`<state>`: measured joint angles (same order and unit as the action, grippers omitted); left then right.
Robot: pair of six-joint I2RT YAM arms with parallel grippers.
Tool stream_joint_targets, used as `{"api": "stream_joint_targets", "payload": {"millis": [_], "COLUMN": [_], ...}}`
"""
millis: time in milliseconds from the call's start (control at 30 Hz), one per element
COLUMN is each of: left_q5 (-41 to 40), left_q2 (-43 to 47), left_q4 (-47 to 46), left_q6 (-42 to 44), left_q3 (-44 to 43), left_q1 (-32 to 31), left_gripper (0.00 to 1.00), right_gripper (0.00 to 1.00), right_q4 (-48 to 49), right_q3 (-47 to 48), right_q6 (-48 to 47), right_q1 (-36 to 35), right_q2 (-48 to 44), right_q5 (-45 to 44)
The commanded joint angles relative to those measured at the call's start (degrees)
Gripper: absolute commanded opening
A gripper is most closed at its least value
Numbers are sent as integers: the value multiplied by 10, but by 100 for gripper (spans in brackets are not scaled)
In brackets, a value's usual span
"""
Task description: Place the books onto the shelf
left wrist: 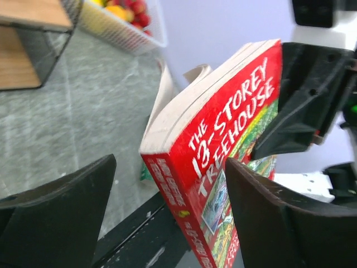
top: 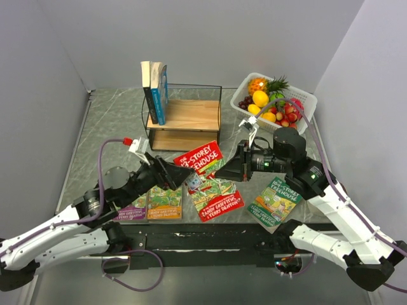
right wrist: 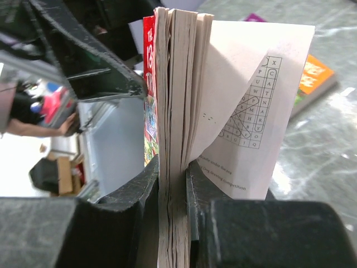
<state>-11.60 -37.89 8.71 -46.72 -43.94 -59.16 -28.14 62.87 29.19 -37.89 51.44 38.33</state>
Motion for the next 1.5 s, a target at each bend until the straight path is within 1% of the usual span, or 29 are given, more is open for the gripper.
{"api": "stream_joint_targets", "payload": {"millis": [0, 33, 67, 200, 333, 433, 467, 500, 600, 633, 667, 700, 733, 767, 800, 833, 867, 900, 933, 1000, 1033, 1067, 1100, 1167, 1200, 1233, 1267, 1367, 1467], "left_q5": [64, 72, 80, 131, 190, 213, 220, 221, 216, 205, 192, 157, 134, 119, 85, 23, -11, -34, -82, -127, -161, -213, -240, -310, -329, -345, -358, -371, -358], "left_q2": [46, 53, 64, 72, 64, 55, 48, 44, 34, 33, 30, 27, 22, 6, -6, -20, -58, -79, -100, -164, -187, -231, -255, -322, -346, -370, -413, -469, -489], "left_q4": [-112, -141, -151, -190, -220, -221, -218, -209, -206, -198, -192, -184, -161, -149, -131, -116, -89, -72, -63, -59, -58, -59, -74, -83, -99, -92, -89, -63, -69], "left_q6": [18, 22, 24, 36, 44, 56, 58, 63, 73, 74, 78, 84, 101, 113, 139, 151, 166, 197, 212, 262, 277, 296, 347, 394, 436, 446, 457, 446, 409], "left_q3": [31, 38, 46, 54, 55, 47, 39, 35, 20, 10, 2, -9, -38, -58, -81, -105, -161, -192, -249, -298, -345, -367, -386, -438, -453, -494, -509, -547, -536], "left_q1": [3, 3, 3, 4, 4, 5, 5, 5, 6, 7, 7, 7, 8, 8, 8, 8, 8, 8, 9, 9, 9, 9, 10, 12, 13, 23, 29, 74, 128], "left_gripper": [74, 71, 65, 56, 48, 26, 10, 1, 1, 1, 1, 1, 1, 1, 1, 1, 1, 1, 1, 1, 1, 1, 1, 1, 1, 1, 1, 1, 1], "right_gripper": [0, 0, 0, 0, 0, 0, 0, 0, 2, 15, 50, 64, 74, 94, 99, 100, 99, 100, 100, 100, 100, 99, 99, 99, 99, 99, 99, 99, 99], "right_q4": [88, 92, 103, 115, 105, 92, 90, 88, 62, 50, 20, -2, -25, -52, -60, -66, -66, -61, -55, -35, -31, -25, -17, -4, -1, 5, 6, 25, 51], "right_q3": [14, 14, 14, 18, 26, 30, 32, 37, 55, 63, 73, 99, 114, 124, 137, 140, 143, 144, 145, 139, 139, 136, 128, 124, 120, 118, 117, 102, 76], "right_q6": [31, 33, 37, 49, 40, 30, 25, 24, 9, 3, -8, -15, -19, -12, -5, -1, 9, 13, 16, 24, 30, 40, 40, 45, 44, 44, 43, 44, 47], "right_q1": [1, 2, 2, 4, 4, 4, 4, 4, 10, 11, 12, 14, 13, 14, 15, 15, 15, 16, 16, 15, 15, 18, 18, 22, 26, 27, 30, 40, 50], "right_q2": [-14, -13, -14, -6, 6, 9, 9, 11, 15, 16, 18, 21, 22, 20, 10, 6, 1, -8, -9, -12, -12, -10, -9, -5, 2, 5, 9, 18, 19], "right_q5": [77, 87, 96, 148, 170, 169, 169, 167, 142, 129, 84, 46, -13, -65, -189, -242, -287, -366, -384, -431, -468, -480, -490, -505, -508, -509, -506, -498, -487]}}
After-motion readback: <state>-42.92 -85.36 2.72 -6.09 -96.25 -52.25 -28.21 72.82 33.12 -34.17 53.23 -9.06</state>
